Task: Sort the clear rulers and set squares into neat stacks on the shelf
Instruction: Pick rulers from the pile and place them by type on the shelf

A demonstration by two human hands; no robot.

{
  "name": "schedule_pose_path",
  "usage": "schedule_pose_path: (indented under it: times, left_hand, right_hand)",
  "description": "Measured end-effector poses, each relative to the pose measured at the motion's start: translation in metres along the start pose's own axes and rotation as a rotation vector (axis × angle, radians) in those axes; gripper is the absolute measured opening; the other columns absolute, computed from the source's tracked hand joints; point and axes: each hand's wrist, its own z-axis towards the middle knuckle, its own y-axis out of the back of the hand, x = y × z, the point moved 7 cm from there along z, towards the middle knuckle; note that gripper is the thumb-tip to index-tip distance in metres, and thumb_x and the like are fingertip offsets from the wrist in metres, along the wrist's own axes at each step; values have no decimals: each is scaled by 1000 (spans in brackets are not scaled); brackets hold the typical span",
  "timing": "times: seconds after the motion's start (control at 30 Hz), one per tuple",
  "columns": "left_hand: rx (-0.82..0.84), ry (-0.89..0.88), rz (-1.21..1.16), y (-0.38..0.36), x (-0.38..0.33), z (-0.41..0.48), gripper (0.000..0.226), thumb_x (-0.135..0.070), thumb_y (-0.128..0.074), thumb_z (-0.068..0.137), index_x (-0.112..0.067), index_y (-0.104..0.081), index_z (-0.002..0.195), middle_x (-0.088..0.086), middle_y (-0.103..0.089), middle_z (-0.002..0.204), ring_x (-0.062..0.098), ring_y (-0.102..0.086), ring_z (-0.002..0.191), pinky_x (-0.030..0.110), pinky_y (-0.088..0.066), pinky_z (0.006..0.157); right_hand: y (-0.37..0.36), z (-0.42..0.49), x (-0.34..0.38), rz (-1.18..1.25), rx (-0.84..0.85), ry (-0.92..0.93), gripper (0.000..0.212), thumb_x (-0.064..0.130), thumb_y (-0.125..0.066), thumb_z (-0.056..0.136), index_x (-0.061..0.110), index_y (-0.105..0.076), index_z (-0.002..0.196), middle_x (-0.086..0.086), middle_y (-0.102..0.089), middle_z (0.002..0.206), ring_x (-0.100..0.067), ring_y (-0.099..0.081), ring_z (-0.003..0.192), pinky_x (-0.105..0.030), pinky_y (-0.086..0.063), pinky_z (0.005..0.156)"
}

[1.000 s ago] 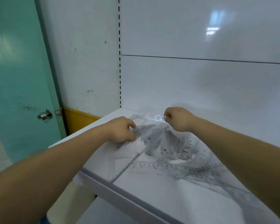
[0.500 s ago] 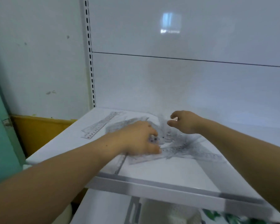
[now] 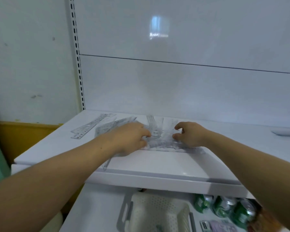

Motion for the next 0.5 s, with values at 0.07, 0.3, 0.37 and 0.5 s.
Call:
schedule_pose_path:
  times: [0.07, 0.3, 0.37, 0.5]
  left_hand:
    - [-35, -41, 108, 1, -3, -2, 39, -26, -39, 100, -24, -47, 137, 2, -51, 127, 21, -47, 118, 32, -40, 95]
    - [-330, -91, 255, 17, -9, -9, 27, -14, -45, 88, -10, -68, 100, 9, -67, 98, 31, -62, 80, 37, -55, 62]
    - [-275, -4, 236, 21, -12, -10, 22, -15, -36, 94, -10, -55, 104, 9, -61, 101, 30, -57, 84, 39, -48, 68]
    - [-209, 123, 225, 28, -16, -7, 16, -10, -33, 97, -17, -36, 111, 9, -55, 91, 30, -51, 72, 36, -36, 60]
  right_hand:
    - [3, -1, 0, 2, 2, 21, 48, 46, -52, 91, 22, -47, 133, -4, -55, 127, -22, -50, 116, -29, -38, 94]
    - [23, 2, -3, 96, -74, 52, 49, 47, -52, 92, 18, -49, 132, -8, -55, 129, -24, -52, 112, -26, -38, 86]
    - [31, 3, -5, 131, -103, 60, 48, 45, -53, 92, 18, -50, 131, -8, -55, 127, -23, -53, 108, -25, -36, 84]
    - [47, 1, -9, 221, -142, 61, 49, 42, -57, 91, 18, -49, 133, -7, -55, 126, -19, -50, 97, -26, -37, 82]
